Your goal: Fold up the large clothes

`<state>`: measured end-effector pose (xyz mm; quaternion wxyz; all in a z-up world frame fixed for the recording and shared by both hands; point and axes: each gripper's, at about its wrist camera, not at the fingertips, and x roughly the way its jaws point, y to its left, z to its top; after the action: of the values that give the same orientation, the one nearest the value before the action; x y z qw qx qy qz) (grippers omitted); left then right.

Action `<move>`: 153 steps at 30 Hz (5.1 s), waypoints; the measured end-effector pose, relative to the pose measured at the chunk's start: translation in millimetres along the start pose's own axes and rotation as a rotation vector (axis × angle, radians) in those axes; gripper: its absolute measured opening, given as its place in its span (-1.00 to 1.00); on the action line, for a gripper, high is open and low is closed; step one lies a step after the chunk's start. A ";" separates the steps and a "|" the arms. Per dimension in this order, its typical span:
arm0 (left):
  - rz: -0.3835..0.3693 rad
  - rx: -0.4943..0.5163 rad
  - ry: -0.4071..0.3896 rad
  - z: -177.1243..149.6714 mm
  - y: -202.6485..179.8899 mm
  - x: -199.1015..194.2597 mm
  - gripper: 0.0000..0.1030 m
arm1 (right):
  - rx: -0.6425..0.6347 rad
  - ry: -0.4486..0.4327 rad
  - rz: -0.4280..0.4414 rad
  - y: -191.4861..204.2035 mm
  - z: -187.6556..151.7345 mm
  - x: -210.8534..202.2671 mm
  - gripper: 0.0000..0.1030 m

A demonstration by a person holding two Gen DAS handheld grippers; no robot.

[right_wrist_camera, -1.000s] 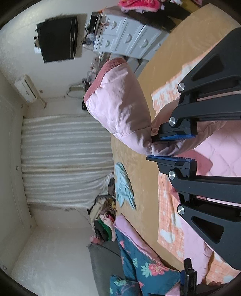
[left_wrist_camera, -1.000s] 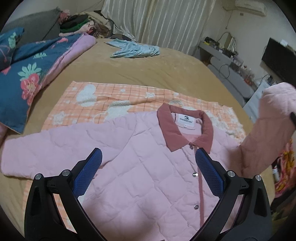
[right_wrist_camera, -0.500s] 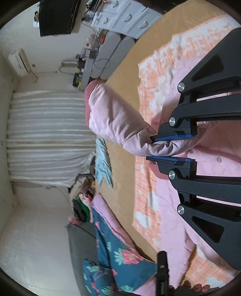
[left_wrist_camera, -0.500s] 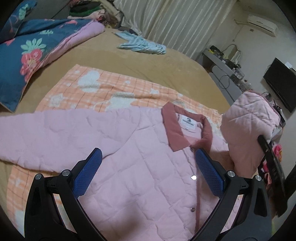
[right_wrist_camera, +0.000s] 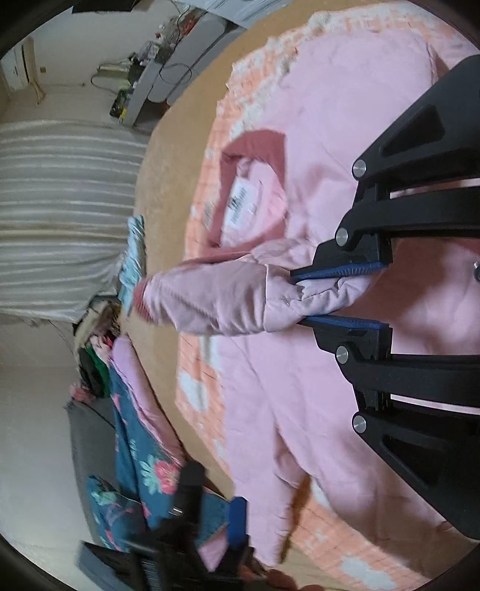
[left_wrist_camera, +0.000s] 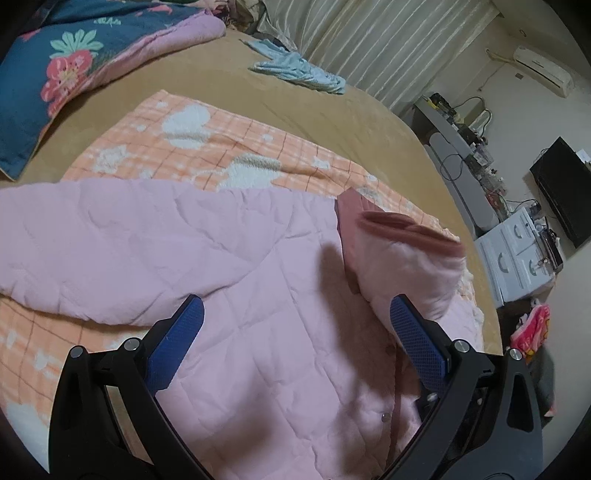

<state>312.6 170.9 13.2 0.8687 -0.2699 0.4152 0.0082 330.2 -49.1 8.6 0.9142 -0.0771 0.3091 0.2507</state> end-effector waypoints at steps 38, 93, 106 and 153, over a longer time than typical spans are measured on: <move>-0.094 0.046 0.111 -38.6 -27.7 57.4 -0.81 | 0.352 0.118 -0.223 -199.0 -71.2 -88.7 0.56; 0.245 0.122 0.035 -69.0 20.3 -26.9 0.82 | 0.343 0.116 -0.087 -99.3 -31.6 -87.5 0.90; 0.292 0.087 -0.026 -62.7 63.4 -68.3 0.82 | 0.299 0.066 -0.025 -41.7 -0.2 -86.4 0.90; 0.347 -0.299 -0.120 -43.6 247.5 -82.8 0.82 | -0.061 0.135 0.158 172.5 47.5 9.3 0.90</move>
<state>168.1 378.9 -63.3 0.8279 -0.3189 0.3970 0.2349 274.4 117.6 43.3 0.8659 -0.0971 0.3672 0.3256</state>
